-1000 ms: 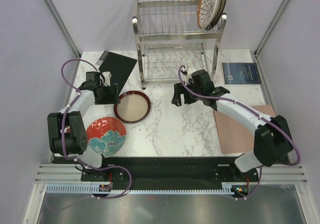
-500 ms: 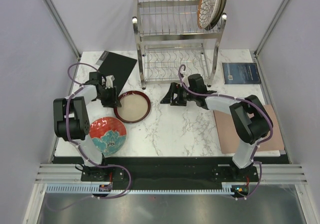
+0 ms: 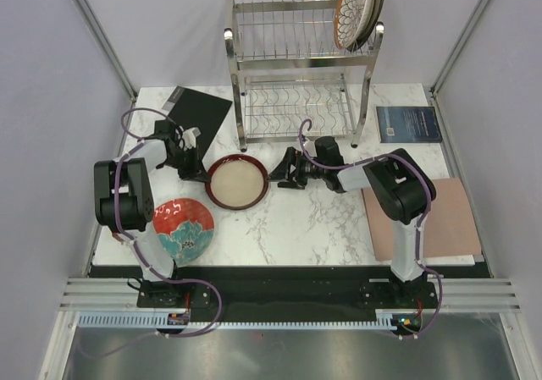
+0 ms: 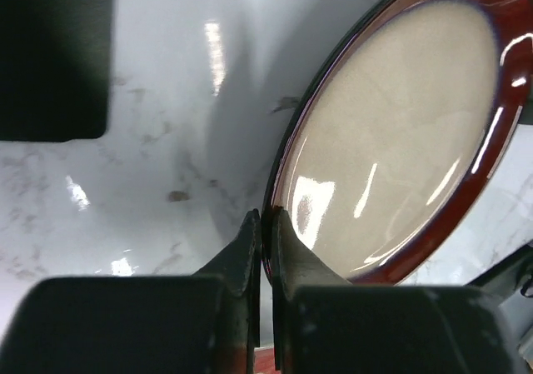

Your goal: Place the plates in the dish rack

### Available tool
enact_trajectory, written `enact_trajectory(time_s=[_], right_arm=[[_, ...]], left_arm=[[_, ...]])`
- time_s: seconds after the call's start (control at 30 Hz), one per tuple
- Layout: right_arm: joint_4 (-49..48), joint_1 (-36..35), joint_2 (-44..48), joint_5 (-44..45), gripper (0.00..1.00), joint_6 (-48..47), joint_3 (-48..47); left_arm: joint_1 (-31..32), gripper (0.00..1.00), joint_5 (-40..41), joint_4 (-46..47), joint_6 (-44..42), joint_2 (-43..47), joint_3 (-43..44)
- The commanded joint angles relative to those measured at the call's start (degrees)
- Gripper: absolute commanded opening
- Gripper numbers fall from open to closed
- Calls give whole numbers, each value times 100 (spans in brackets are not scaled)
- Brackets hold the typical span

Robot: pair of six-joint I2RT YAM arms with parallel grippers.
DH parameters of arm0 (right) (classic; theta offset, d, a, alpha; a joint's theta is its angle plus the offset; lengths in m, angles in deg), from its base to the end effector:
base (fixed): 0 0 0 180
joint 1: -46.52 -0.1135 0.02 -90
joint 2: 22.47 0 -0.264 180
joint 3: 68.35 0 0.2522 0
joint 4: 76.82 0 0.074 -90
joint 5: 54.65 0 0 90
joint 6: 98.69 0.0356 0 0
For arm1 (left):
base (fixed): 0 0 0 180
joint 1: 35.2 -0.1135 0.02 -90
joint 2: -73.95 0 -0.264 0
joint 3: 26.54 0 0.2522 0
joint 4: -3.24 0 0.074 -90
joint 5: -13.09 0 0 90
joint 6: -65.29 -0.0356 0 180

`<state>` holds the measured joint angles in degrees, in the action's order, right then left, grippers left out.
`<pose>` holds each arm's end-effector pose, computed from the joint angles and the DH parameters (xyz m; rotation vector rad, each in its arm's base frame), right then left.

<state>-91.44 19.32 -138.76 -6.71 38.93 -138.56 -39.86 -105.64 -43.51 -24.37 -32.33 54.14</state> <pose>0.3427 0.2029 0.1161 -0.0804 2.3622 1.4923 0.3536 0.0117 0.1577 -0.0107 2.7405 -0.6848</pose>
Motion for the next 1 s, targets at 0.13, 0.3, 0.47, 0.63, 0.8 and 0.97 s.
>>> enact_trajectory(time_s=[0.13,0.3,0.47,0.63,0.8,0.97], right_arm=[[-1204,-101,-807,-56,86,872,-138],[-1336,-206,-930,-100,85,1004,-174],[-1625,-373,-1088,-495,84,1127,-148],[-3233,-576,-1396,-874,80,2127,63],[-3614,-602,-1502,-786,80,2296,160],[-2877,-602,-1397,-698,72,1875,116]], left_arm=[[562,2,-809,-322,133,-33,261],[660,2,-862,-296,186,-24,120],[800,2,-915,-173,291,-77,120],[959,2,-977,-102,414,-410,181],[959,2,-1003,-67,546,-622,296],[959,2,-950,-32,572,-666,313]])
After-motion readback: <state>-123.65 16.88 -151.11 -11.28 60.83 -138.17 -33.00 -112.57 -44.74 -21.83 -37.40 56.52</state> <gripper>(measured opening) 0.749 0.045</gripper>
